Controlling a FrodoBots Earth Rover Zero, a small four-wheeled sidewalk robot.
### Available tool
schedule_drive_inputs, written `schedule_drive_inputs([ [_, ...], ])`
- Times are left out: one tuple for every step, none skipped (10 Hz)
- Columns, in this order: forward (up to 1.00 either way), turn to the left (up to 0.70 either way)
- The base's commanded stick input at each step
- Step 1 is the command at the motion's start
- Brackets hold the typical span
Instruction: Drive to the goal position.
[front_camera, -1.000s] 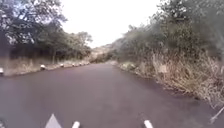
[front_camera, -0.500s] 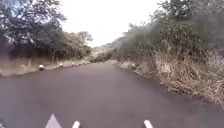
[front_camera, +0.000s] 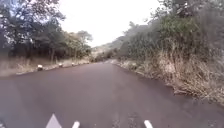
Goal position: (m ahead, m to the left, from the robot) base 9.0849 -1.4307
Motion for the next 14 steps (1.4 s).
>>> schedule_drive_inputs([
  [0.50,0.00],
  [0.50,0.00],
  [0.50,0.00],
  [0.50,0.00],
  [0.50,0.00],
  [0.50,0.00],
  [0.50,0.00],
  [0.50,0.00],
  [0.50,0.00],
  [0.50,0.00],
  [0.50,0.00],
  [0.50,0.00],
  [0.50,0.00],
  [0.50,0.00],
])
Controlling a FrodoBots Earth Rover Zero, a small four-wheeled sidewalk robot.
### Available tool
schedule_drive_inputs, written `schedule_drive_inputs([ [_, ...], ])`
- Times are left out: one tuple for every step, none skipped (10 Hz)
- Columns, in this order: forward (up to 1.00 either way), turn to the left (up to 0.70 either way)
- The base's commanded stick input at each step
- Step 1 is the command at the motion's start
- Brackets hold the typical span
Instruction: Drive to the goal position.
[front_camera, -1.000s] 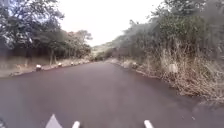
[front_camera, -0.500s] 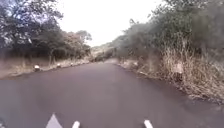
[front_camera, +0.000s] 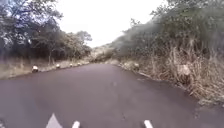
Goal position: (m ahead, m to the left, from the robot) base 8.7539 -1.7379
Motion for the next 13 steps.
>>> schedule_drive_inputs([
  [0.50,0.00],
  [0.50,0.00],
  [0.50,0.00],
  [0.50,0.00],
  [0.50,0.00],
  [0.50,0.00],
  [0.50,0.00],
  [0.50,0.01],
  [0.50,0.09],
  [0.50,0.18],
  [0.50,0.25],
  [0.50,0.21],
  [0.50,0.00],
])
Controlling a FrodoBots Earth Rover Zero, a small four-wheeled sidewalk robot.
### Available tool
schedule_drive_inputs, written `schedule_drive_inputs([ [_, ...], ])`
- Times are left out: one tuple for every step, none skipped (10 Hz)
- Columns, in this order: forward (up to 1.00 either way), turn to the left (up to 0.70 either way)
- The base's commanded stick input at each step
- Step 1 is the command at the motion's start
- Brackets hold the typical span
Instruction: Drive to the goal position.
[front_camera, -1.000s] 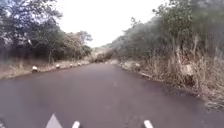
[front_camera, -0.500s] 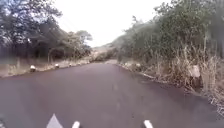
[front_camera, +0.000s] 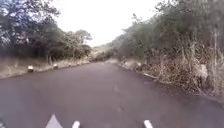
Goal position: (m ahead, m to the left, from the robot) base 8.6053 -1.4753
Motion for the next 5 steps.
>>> schedule_drive_inputs([
  [0.50,0.00],
  [0.50,0.00],
  [0.50,0.00],
  [0.50,0.00],
  [0.50,0.00],
])
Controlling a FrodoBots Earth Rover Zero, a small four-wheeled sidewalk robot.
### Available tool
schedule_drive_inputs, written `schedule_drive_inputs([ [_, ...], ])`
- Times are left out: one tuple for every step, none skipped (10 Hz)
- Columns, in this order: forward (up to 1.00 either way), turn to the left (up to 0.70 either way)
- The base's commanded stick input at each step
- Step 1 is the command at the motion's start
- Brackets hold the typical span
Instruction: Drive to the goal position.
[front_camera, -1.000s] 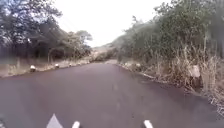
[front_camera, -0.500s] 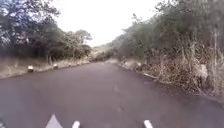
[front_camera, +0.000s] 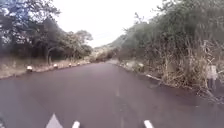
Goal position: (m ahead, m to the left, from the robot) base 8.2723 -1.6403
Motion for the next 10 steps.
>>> schedule_drive_inputs([
  [0.50,0.00],
  [0.50,0.00],
  [0.50,0.00],
  [0.50,0.00],
  [0.50,0.00],
  [0.50,0.00],
  [0.50,0.00],
  [0.50,0.00],
  [0.50,0.00],
  [0.50,0.00],
])
